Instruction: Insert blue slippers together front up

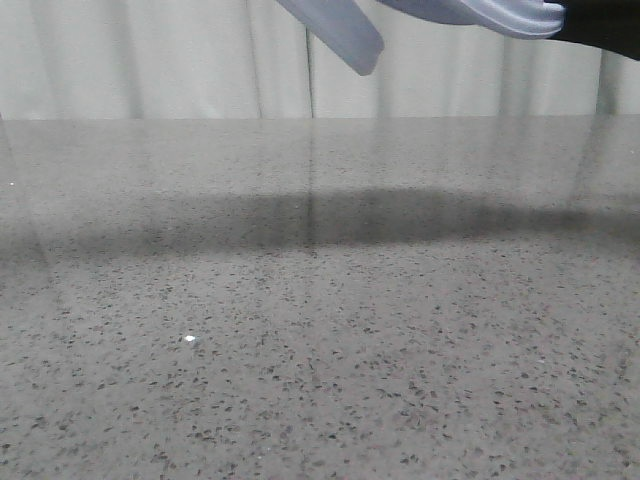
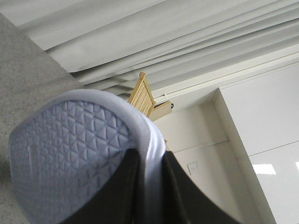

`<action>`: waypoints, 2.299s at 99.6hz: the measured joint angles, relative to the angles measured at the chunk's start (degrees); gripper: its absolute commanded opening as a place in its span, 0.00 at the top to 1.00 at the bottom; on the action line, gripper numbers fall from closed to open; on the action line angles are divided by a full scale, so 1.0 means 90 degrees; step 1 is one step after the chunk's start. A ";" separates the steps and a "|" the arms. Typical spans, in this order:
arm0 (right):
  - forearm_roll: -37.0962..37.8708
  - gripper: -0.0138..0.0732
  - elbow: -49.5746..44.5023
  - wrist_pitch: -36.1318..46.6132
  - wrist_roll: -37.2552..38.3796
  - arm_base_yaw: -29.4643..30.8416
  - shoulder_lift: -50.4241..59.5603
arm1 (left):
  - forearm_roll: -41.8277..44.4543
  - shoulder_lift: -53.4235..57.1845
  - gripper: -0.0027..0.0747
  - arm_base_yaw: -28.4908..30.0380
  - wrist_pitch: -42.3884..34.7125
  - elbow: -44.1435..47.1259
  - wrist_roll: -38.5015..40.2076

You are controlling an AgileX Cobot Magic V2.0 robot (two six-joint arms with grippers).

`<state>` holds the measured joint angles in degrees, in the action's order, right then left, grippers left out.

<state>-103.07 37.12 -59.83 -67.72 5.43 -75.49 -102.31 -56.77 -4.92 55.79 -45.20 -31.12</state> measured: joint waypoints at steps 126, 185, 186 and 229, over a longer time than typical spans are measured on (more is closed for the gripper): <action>-0.0024 0.80 0.0009 0.0291 -0.1919 -0.0432 -0.0030 | 0.0003 0.0039 0.94 0.0000 0.0216 0.0000 0.0141; 0.0199 0.53 0.0633 0.0478 -0.1869 -0.0432 -0.0030 | -0.0119 0.0039 0.94 0.0000 0.0133 -0.0004 0.0141; 0.0199 0.53 0.0632 0.0494 -0.1869 -0.0432 -0.0030 | -0.0119 0.0039 0.94 0.0000 0.0133 -0.0004 0.0141; 0.0199 0.53 0.0669 0.0698 -0.1637 -0.0444 -0.0030 | -0.0092 -0.0048 0.94 0.0000 0.0120 -0.0004 0.0130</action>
<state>-101.28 43.14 -53.55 -82.46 1.43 -75.76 -103.14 -57.20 -4.92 56.86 -45.24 -29.95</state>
